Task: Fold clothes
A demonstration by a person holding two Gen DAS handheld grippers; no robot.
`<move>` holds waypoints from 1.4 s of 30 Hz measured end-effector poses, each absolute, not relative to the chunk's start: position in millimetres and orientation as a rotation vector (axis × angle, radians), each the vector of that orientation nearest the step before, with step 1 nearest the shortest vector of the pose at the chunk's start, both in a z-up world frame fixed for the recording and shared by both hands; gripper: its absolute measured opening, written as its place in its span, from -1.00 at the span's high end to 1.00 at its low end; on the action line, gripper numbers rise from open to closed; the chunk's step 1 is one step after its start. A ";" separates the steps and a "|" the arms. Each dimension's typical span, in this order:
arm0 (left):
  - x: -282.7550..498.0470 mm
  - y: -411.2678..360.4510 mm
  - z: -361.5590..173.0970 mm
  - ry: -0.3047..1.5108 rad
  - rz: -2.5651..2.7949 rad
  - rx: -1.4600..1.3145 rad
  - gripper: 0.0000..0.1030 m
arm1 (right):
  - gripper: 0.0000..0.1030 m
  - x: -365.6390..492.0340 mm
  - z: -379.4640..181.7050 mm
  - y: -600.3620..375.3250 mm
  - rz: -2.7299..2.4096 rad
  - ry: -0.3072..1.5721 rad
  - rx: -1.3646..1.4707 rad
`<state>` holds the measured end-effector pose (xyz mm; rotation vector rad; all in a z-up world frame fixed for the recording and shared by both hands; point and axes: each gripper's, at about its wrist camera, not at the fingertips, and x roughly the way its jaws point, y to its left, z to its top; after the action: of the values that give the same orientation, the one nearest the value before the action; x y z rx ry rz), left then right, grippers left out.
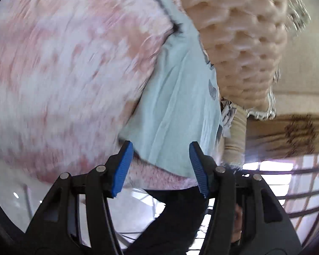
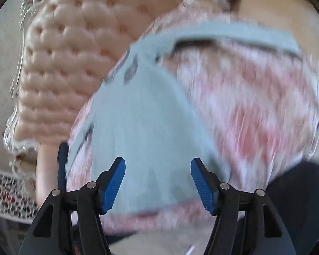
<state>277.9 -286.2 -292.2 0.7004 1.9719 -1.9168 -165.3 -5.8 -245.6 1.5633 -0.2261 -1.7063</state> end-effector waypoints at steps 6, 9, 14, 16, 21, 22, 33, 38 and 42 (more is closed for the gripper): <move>257.5 -280.4 -284.5 1.743 -1.892 0.835 -0.13 | -0.26 -151.1 -260.9 12.8 -1.727 -0.248 1.623; 243.7 -282.6 -285.4 1.651 -1.928 0.895 -0.12 | -0.31 -157.3 -262.3 21.7 -1.790 -0.256 1.622; 222.3 -274.2 -288.1 1.551 -2.018 1.039 0.12 | -0.37 -176.2 -260.8 28.4 -1.899 -0.194 1.579; 216.4 -270.5 -293.4 1.474 -2.009 1.110 0.82 | -0.37 -180.5 -263.7 23.0 -1.898 -0.154 1.574; 218.6 -267.2 -273.6 1.404 -2.080 1.105 0.84 | -0.37 -177.7 -271.0 14.7 -1.875 -0.019 1.559; 219.6 -267.3 -267.9 1.392 -2.096 1.095 0.84 | -0.37 -176.2 -271.5 12.9 -1.872 0.022 1.547; 223.5 -269.9 -265.7 1.361 -2.106 1.089 0.84 | 0.07 -148.2 -278.1 -16.2 -1.924 0.408 1.385; 218.5 -272.4 -266.4 1.351 -2.099 1.101 0.84 | 0.73 -146.3 -272.9 -14.4 -1.917 0.443 1.353; 217.2 -272.7 -266.3 1.342 -2.093 1.108 0.84 | 0.74 -133.9 -262.6 -20.0 -1.952 0.537 1.272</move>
<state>217.2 -272.7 -266.3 1.1082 1.3420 -2.0929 -133.9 -20.0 -262.6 1.2724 0.5368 -1.9517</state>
